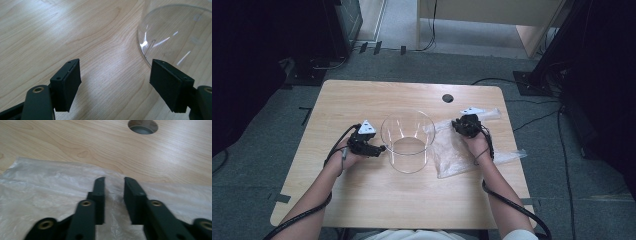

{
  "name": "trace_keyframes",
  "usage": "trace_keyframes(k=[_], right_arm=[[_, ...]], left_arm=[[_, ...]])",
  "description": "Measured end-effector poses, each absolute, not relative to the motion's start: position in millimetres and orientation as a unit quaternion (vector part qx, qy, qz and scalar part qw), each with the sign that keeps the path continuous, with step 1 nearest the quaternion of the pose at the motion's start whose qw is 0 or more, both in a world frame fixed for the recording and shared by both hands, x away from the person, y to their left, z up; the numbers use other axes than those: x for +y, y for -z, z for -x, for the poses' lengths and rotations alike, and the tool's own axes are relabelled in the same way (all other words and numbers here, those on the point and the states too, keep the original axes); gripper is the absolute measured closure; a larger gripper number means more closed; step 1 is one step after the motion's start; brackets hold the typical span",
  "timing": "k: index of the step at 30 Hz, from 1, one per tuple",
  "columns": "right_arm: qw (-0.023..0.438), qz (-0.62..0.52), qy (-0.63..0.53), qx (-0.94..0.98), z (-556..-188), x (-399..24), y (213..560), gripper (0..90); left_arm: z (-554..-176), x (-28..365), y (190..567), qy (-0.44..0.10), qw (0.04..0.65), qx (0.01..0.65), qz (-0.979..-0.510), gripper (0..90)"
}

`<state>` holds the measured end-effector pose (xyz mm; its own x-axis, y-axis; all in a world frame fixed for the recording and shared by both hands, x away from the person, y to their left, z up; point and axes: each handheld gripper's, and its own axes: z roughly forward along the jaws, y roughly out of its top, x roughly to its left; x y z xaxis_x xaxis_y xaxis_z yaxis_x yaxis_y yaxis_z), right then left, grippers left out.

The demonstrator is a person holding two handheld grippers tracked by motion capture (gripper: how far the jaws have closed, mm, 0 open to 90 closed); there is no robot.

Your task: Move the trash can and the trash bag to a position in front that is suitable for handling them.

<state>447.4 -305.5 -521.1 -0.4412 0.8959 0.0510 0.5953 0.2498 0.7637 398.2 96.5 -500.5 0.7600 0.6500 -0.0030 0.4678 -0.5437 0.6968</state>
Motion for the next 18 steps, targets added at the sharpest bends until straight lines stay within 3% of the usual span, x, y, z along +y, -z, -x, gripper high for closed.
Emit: trace_keyframes(k=[2, 8, 18], right_arm=[[0.204, -0.493, -0.368, 0.762, -447, -303, 521, 89.8], [0.145, -0.548, -0.374, 0.734, -441, -305, 516, 90.0], [0.114, -0.545, -0.386, 0.735, -428, -315, 498, 90.0]], left_arm=[[-398, 97, 500, -0.129, 0.353, 0.322, -0.869, 24.4], [-401, 100, 498, -0.128, 0.364, 0.335, -0.860, 24.4], [-407, 95, 499, -0.124, 0.375, 0.331, -0.857, 24.4]])
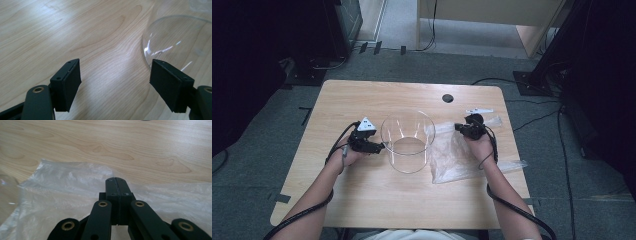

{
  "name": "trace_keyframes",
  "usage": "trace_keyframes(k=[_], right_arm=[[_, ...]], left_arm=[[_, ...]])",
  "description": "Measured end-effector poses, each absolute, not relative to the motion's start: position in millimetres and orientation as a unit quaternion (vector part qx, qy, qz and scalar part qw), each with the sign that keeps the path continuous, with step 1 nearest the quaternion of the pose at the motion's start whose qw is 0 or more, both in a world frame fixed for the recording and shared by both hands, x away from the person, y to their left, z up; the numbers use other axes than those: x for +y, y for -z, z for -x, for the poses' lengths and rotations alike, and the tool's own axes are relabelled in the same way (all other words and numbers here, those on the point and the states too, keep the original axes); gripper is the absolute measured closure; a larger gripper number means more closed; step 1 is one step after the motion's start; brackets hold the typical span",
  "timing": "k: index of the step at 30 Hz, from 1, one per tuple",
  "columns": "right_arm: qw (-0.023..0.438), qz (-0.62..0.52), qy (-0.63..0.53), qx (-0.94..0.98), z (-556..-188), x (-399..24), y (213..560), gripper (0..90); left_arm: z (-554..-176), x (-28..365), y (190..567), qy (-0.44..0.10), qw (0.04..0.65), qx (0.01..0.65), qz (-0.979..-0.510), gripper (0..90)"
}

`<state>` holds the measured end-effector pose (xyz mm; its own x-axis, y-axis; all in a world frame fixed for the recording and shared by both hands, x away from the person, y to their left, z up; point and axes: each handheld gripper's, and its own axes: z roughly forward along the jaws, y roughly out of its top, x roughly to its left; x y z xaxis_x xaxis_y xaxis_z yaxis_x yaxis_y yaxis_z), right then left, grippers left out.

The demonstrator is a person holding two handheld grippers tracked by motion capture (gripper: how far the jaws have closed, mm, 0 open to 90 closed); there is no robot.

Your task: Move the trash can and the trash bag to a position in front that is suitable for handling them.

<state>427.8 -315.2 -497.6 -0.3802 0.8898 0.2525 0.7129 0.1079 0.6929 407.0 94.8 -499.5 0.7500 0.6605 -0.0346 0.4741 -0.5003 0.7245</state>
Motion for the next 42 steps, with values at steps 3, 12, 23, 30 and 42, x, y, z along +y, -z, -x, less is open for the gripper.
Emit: trace_keyframes(k=[3, 12, 23, 30, 42], right_arm=[[0.098, -0.540, -0.390, 0.739, -424, -317, 492, 90.0], [0.094, -0.529, -0.403, 0.741, -413, -319, 472, 90.0], [0.100, -0.503, -0.417, 0.750, -397, -313, 444, 90.0], [0.086, -0.507, -0.426, 0.744, -395, -311, 438, 90.0], [0.081, -0.493, -0.442, 0.745, -390, -311, 428, 90.0]], left_arm=[[-407, 94, 499, -0.127, 0.372, 0.327, -0.859, 25.0], [-403, 91, 499, -0.122, 0.373, 0.320, -0.863, 25.3], [-409, 92, 492, -0.096, 0.372, 0.314, -0.868, 25.1], [-421, 91, 481, -0.089, 0.385, 0.322, -0.860, 25.0], [-429, 86, 481, -0.081, 0.417, 0.322, -0.846, 26.9]])
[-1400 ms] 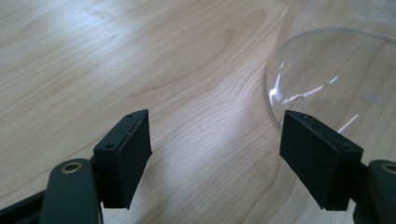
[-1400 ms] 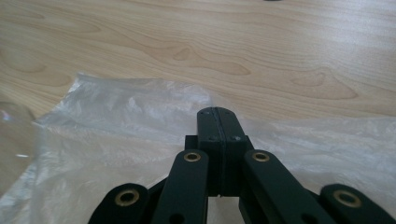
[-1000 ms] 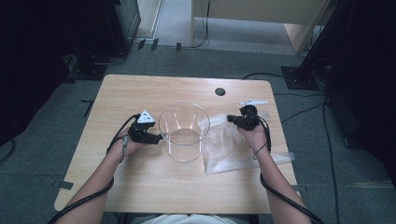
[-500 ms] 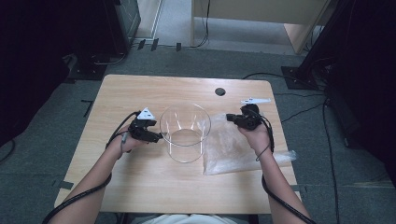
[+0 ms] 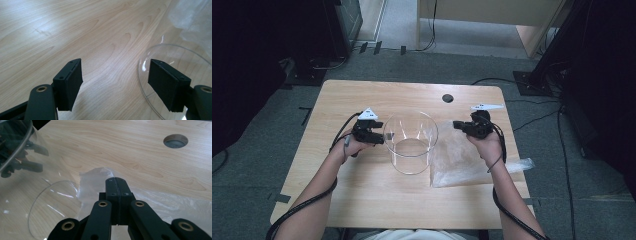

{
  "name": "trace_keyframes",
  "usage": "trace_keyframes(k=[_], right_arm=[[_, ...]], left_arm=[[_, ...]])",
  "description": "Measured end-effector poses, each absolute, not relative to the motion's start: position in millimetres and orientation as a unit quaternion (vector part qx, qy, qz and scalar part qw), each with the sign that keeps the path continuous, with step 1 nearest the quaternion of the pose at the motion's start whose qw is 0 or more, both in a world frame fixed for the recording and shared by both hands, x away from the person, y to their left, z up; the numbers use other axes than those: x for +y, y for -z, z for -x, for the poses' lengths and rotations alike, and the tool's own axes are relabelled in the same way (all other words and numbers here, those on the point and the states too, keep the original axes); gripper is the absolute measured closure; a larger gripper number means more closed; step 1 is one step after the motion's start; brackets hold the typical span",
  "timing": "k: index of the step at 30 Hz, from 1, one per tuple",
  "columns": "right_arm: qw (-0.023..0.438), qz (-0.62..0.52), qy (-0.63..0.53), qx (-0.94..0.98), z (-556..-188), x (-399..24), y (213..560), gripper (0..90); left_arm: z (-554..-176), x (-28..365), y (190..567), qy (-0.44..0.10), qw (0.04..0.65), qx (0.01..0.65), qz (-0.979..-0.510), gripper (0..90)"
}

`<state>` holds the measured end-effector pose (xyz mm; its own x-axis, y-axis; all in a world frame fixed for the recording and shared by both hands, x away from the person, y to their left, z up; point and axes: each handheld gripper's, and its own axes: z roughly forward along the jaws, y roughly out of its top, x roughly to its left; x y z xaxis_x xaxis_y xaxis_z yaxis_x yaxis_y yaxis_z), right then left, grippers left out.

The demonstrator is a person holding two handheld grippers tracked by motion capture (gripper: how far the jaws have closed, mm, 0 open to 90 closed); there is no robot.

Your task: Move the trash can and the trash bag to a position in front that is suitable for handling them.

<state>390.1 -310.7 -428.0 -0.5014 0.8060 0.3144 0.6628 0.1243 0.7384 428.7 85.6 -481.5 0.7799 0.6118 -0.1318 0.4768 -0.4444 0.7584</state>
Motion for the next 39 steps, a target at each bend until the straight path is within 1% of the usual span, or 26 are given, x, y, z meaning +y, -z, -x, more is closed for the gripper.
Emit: trace_keyframes(k=[8, 11, 14, 20, 23, 26, 27, 30, 32, 34, 39], right_arm=[[0.080, -0.482, -0.453, 0.746, -386, -308, 417, 90.0], [0.075, -0.481, -0.455, 0.746, -385, -306, 413, 90.0], [0.072, -0.478, -0.457, 0.747, -383, -305, 410, 90.0], [0.068, -0.479, -0.463, 0.742, -379, -307, 399, 90.0], [0.060, -0.485, -0.469, 0.735, -377, -310, 393, 90.0], [0.062, -0.483, -0.466, 0.739, -375, -309, 389, 90.0], [0.062, -0.481, -0.466, 0.740, -375, -309, 388, 90.0], [0.062, -0.478, -0.467, 0.741, -374, -310, 384, 90.0], [0.062, -0.476, -0.467, 0.743, -373, -309, 381, 90.0], [0.064, -0.474, -0.466, 0.744, -372, -309, 378, 90.0], [0.070, -0.466, -0.472, 0.745, -369, -308, 369, 90.0]], left_arm=[[-419, 81, 477, -0.087, 0.408, 0.301, -0.857, 26.8], [-417, 82, 475, -0.084, 0.404, 0.307, -0.857, 26.5], [-415, 84, 470, -0.075, 0.403, 0.322, -0.853, 24.1], [-412, 89, 454, -0.078, 0.411, 0.314, -0.852, 24.0], [-411, 92, 450, -0.074, 0.410, 0.320, -0.851, 21.0], [-410, 95, 445, -0.080, 0.403, 0.326, -0.851, 19.5], [-410, 95, 442, -0.071, 0.406, 0.330, -0.849, 19.6], [-409, 97, 435, -0.078, 0.413, 0.329, -0.846, 20.3], [-408, 98, 430, -0.071, 0.417, 0.326, -0.846, 20.5], [-407, 99, 424, -0.065, 0.422, 0.316, -0.847, 25.3], [-403, 100, 408, -0.086, 0.430, 0.305, -0.845, 25.4]])
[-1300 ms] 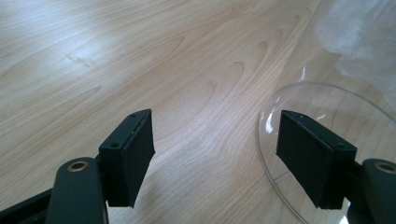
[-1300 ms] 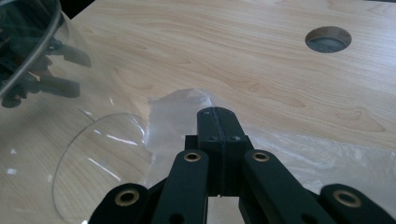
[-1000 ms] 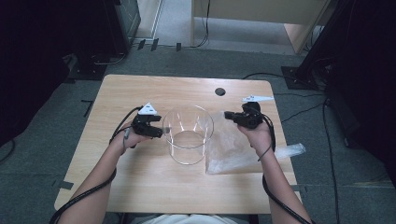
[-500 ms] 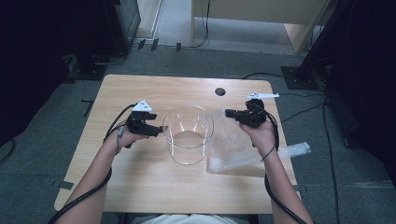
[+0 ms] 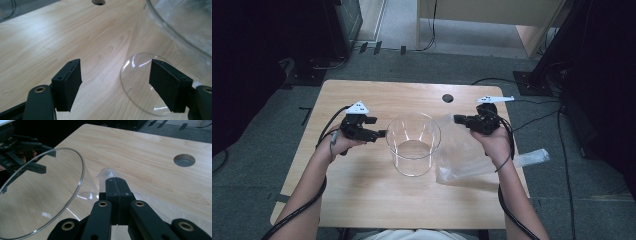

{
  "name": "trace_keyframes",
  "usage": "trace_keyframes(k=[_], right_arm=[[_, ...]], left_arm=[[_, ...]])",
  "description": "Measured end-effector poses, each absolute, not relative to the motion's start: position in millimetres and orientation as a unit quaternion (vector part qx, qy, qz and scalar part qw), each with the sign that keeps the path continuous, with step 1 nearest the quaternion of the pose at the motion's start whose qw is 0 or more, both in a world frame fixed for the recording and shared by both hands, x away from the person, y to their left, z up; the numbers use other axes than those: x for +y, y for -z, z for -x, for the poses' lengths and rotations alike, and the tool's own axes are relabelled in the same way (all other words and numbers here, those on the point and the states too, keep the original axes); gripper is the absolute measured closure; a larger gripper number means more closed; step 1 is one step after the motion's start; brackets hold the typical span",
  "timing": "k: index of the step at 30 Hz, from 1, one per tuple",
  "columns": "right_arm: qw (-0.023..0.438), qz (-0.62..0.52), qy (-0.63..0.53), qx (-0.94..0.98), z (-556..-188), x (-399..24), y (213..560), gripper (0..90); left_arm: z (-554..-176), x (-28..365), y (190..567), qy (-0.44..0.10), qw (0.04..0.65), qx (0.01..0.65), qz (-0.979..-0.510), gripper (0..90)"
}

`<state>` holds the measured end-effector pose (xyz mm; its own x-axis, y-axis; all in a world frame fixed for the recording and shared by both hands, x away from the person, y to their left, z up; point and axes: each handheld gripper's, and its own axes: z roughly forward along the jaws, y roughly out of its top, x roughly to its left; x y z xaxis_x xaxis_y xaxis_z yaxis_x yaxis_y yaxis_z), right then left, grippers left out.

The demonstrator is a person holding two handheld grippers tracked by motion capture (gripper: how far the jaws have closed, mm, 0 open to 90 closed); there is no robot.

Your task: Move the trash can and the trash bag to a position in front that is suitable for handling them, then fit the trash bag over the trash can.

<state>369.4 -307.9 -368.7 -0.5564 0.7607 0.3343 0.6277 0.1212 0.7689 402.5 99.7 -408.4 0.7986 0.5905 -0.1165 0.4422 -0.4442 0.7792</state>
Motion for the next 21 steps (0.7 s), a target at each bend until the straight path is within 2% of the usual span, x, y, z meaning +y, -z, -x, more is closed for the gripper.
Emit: trace_keyframes(k=[11, 21], right_arm=[[0.075, -0.459, -0.472, 0.749, -367, -308, 362, 90.0], [0.067, -0.452, -0.484, 0.747, -365, -307, 353, 90.0]], left_arm=[[-398, 97, 389, -0.098, 0.415, 0.305, -0.851, 25.8], [-393, 105, 369, -0.084, 0.451, 0.298, -0.837, 25.8]])
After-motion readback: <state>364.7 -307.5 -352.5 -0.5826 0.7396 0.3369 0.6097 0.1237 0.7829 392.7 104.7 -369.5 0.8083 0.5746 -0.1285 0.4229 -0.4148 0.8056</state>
